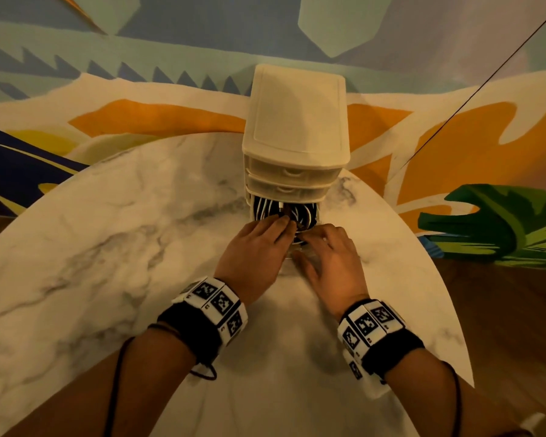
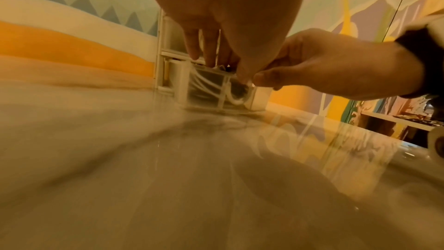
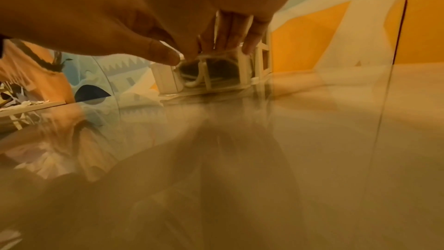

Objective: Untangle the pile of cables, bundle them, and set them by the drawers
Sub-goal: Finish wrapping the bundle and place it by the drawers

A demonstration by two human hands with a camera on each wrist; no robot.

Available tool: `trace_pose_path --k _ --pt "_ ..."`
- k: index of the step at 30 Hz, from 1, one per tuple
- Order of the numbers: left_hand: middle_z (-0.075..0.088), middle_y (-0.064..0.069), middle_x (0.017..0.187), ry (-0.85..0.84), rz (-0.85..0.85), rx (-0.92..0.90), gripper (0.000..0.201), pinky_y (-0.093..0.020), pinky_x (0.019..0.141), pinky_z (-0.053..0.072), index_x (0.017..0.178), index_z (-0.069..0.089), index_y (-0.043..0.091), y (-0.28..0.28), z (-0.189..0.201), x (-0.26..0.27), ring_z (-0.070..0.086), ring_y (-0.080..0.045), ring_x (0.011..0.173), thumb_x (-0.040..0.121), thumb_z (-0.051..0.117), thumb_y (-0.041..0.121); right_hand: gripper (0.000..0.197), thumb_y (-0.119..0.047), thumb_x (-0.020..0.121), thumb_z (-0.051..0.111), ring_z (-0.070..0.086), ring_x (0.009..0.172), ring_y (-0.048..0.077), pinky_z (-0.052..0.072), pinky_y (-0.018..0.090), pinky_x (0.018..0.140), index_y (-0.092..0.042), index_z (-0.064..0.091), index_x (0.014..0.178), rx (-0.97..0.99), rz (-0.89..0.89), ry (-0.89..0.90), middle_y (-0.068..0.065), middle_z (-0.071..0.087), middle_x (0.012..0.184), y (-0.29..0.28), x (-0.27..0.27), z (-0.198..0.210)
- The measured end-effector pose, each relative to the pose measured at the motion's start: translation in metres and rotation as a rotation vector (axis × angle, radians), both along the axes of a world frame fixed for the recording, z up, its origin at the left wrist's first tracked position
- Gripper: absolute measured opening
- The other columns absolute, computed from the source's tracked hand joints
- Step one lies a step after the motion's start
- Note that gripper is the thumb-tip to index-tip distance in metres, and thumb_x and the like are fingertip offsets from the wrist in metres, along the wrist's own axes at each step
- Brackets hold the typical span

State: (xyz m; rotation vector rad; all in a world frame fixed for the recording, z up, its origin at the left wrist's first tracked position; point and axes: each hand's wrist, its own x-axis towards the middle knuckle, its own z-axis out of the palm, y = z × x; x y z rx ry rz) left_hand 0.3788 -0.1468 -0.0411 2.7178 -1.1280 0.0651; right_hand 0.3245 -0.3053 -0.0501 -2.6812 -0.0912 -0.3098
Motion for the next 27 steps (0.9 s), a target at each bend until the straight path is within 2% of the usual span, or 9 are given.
trace_pose_path --k 3,6,11,15,19,25,27 --pt "0.053 -0.005 0.132 0.030 0.037 0.042 0.053 -0.037 0.096 0.044 0.132 0.050 0.011 -0.001 -0.001 0.001 0.049 -0.024 0.122 0.086 0.038 0.034 0.050 -0.020 0.077 0.073 0.051 0.108 0.025 0.046 0.038 0.084 -0.015 0.057 0.124 -0.070 0.025 0.009 0.007 0.056 0.123 -0.002 0.002 0.003" --pt "0.049 -0.004 0.136 0.073 0.051 0.087 0.062 -0.040 0.100 0.039 0.135 0.045 0.011 0.000 0.000 0.006 0.042 -0.023 0.127 0.084 0.031 0.043 0.055 -0.022 0.080 0.069 0.053 0.109 0.025 0.047 0.038 0.082 -0.012 0.052 0.131 -0.160 0.089 0.061 0.006 0.055 0.130 -0.004 0.006 0.005" --pt "0.054 -0.004 0.131 0.027 -0.012 0.057 0.060 -0.040 0.096 0.043 0.132 0.048 0.013 0.001 0.002 0.015 0.048 -0.023 0.122 0.083 0.031 0.042 0.051 -0.026 0.084 0.065 0.056 0.103 0.027 0.045 0.038 0.077 -0.011 0.053 0.130 -0.209 0.111 0.133 0.005 0.058 0.122 -0.010 0.013 0.009" --pt "0.051 -0.005 0.129 -0.067 0.011 0.099 0.060 -0.040 0.098 0.039 0.129 0.052 0.016 0.001 0.003 0.021 0.042 -0.026 0.124 0.082 0.037 0.050 0.047 -0.025 0.084 0.063 0.055 0.105 0.028 0.045 0.038 0.077 -0.011 0.055 0.129 -0.236 0.105 0.131 0.005 0.059 0.119 -0.007 0.020 0.013" --pt "0.055 -0.006 0.116 -0.195 0.090 0.113 0.046 -0.039 0.087 0.043 0.118 0.060 0.013 0.001 0.006 0.030 0.050 -0.027 0.109 0.082 0.055 0.041 0.044 -0.028 0.086 0.058 0.049 0.111 0.029 0.042 0.040 0.080 -0.015 0.056 0.128 -0.221 0.017 0.124 0.004 0.058 0.121 0.006 0.035 0.015" --pt "0.062 -0.004 0.098 -0.268 0.052 -0.042 0.019 -0.036 0.072 0.046 0.098 0.066 0.013 0.002 -0.007 0.024 0.059 -0.025 0.089 0.083 0.054 0.017 0.049 -0.040 0.086 0.035 0.046 0.099 0.027 0.041 0.038 0.074 -0.015 0.059 0.121 -0.256 -0.041 0.084 0.006 0.054 0.110 0.011 0.041 0.010" --pt "0.063 -0.003 0.095 -0.287 0.096 -0.052 0.019 -0.037 0.073 0.047 0.094 0.067 0.012 0.004 -0.009 0.023 0.060 -0.025 0.089 0.083 0.053 0.017 0.049 -0.039 0.085 0.034 0.045 0.096 0.027 0.041 0.037 0.072 -0.014 0.060 0.119 -0.282 -0.045 0.075 0.006 0.055 0.104 0.011 0.045 0.010"
